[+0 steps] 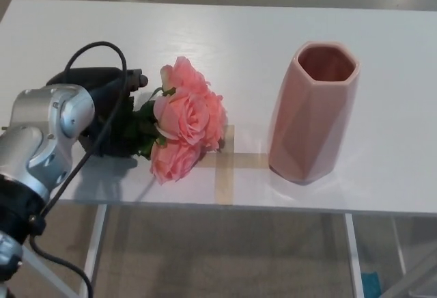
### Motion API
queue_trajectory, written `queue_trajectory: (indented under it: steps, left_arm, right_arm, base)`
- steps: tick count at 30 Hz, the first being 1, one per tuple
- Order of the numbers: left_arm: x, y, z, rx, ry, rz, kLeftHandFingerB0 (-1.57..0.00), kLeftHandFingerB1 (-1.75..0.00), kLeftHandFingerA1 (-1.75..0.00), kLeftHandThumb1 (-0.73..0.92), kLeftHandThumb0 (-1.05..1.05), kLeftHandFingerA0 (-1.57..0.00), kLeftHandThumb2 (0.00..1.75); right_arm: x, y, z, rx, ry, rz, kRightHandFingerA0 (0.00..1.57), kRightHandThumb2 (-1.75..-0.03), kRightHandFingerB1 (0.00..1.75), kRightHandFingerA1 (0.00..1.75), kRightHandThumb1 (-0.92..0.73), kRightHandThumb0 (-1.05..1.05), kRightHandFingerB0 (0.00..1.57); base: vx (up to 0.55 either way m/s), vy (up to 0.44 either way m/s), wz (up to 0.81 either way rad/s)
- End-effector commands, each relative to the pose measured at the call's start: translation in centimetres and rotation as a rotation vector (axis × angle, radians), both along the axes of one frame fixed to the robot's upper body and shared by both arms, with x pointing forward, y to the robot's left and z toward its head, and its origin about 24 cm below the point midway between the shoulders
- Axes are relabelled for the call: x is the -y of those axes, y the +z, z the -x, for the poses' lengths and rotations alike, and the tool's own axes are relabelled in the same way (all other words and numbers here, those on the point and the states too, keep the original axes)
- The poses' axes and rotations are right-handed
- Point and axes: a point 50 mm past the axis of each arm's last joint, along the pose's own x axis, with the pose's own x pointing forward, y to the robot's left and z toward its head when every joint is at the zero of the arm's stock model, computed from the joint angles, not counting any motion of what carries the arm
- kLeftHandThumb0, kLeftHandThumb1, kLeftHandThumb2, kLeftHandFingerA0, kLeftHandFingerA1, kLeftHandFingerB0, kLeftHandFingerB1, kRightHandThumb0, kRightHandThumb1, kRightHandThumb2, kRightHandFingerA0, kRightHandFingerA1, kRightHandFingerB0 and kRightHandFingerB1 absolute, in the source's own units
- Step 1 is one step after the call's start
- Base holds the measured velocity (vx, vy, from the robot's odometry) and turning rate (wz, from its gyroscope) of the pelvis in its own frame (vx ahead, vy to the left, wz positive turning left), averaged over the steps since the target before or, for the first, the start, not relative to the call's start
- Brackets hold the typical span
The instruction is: Use the left hand to pick up the rose and then lift and insert it into the pink vase.
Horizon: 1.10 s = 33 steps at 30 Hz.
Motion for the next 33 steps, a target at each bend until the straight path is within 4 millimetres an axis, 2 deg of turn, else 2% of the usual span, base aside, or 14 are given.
queue_trajectory:
  steps: [1, 7, 9, 13, 14, 15, 16, 17, 20, 21, 22, 25, 33]
  left_arm:
    - [0.7, -0.2, -0.4, 0.011, 0.009, -0.040, -0.01, -0.26, -0.15, 0.34, -0.54, 0.00, 0.75]
    - [1.5, -1.4, 0.0, -0.021, -0.020, -0.055, -0.03, -0.28, -0.16, 0.36, -0.54, -0.02, 0.74]
    - [2.0, -2.1, 0.1, -0.038, -0.043, -0.069, -0.02, -0.34, -0.30, 0.37, -0.52, -0.02, 0.75]
    - [2.1, -2.1, 0.1, -0.038, -0.043, -0.070, -0.02, -0.34, -0.30, 0.37, -0.52, -0.02, 0.75]
    - [2.4, -2.6, 0.2, -0.047, -0.071, -0.051, -0.36, -0.44, -0.57, 0.59, -0.40, -0.72, 0.78]
    - [2.6, -2.8, 0.2, -0.050, -0.083, -0.042, -0.36, -0.44, -0.57, 0.59, -0.40, -0.72, 0.78]
    - [2.7, -2.9, 0.2, -0.061, -0.078, -0.022, -0.51, -0.36, -0.79, 0.72, -0.22, -0.84, 0.62]
    - [2.8, -3.0, 0.2, -0.072, -0.074, -0.014, -0.58, -0.39, -1.15, 0.70, -0.16, -0.79, 0.61]
    - [2.8, -3.1, 0.2, -0.075, -0.073, -0.011, -0.58, -0.39, -1.15, 0.70, -0.16, -0.79, 0.61]
    - [3.0, -3.3, 0.3, -0.077, -0.071, -0.022, -0.66, -0.45, -1.49, 0.67, -0.13, -0.72, 0.61]
    - [3.1, -3.4, 0.4, -0.073, -0.071, -0.028, -0.60, -0.44, -1.42, 0.69, -0.14, -0.75, 0.62]
    - [3.1, -3.5, 0.4, -0.040, -0.080, -0.032, -0.54, -0.41, -1.34, 0.69, -0.16, -0.75, 0.61]
    - [2.8, -2.8, 0.1, 0.035, -0.085, -0.017, -0.58, -0.42, -1.29, 0.66, -0.18, -0.71, 0.60]
  right_arm:
    - [0.2, -0.1, 0.3, 0.001, -0.008, -0.003, 0.73, -0.55, 0.46, 0.51, -0.52, -0.24, 0.62]
    - [0.1, 0.0, 0.3, 0.008, -0.004, -0.011, 0.73, -0.55, 0.46, 0.51, -0.52, -0.24, 0.62]
    - [0.1, 0.0, 0.1, 0.007, -0.015, -0.017, 0.73, -0.55, 0.46, 0.51, -0.52, -0.23, 0.62]
    - [0.2, 0.0, 0.1, 0.007, -0.015, -0.017, 0.73, -0.55, 0.46, 0.51, -0.52, -0.23, 0.62]
    - [0.2, 0.1, -0.1, 0.011, -0.017, -0.019, 0.73, -0.55, 0.46, 0.51, -0.52, -0.23, 0.61]
    - [0.1, 0.2, -0.2, 0.012, -0.017, -0.020, 0.73, -0.55, 0.46, 0.51, -0.52, -0.23, 0.61]
    - [0.2, 0.2, -0.2, 0.012, -0.020, -0.020, 0.73, -0.55, 0.46, 0.51, -0.52, -0.24, 0.61]
    - [0.2, 0.2, -0.3, 0.012, -0.021, -0.020, 0.72, -0.55, 0.46, 0.51, -0.52, -0.24, 0.61]
    - [0.2, 0.2, -0.3, 0.013, -0.021, -0.021, 0.72, -0.55, 0.46, 0.51, -0.52, -0.24, 0.61]
    - [0.2, 0.3, -0.5, 0.017, -0.026, -0.019, 0.72, -0.55, 0.46, 0.51, -0.52, -0.25, 0.60]
    - [0.2, 0.3, -0.5, 0.019, -0.028, -0.019, 0.71, -0.55, 0.46, 0.51, -0.52, -0.25, 0.61]
    - [0.2, 0.4, -0.6, 0.022, -0.029, -0.022, 0.71, -0.55, 0.46, 0.51, -0.52, -0.25, 0.61]
    - [0.3, 0.4, -0.6, 0.029, -0.026, -0.030, 0.71, -0.55, 0.46, 0.51, -0.52, -0.24, 0.61]
  base:
    - [0.00, 0.000, 0.00]
    - [0.00, 0.000, 0.00]
    - [0.00, 0.000, 0.00]
    - [0.00, 0.000, 0.00]
    - [0.00, 0.000, 0.00]
    - [0.00, 0.000, 0.00]
    - [0.00, 0.000, 0.00]
    - [0.00, 0.000, 0.00]
    - [0.00, 0.000, 0.00]
    - [0.00, 0.000, 0.00]
    - [0.00, 0.000, 0.00]
    - [0.00, 0.000, 0.00]
    - [0.00, 0.000, 0.00]
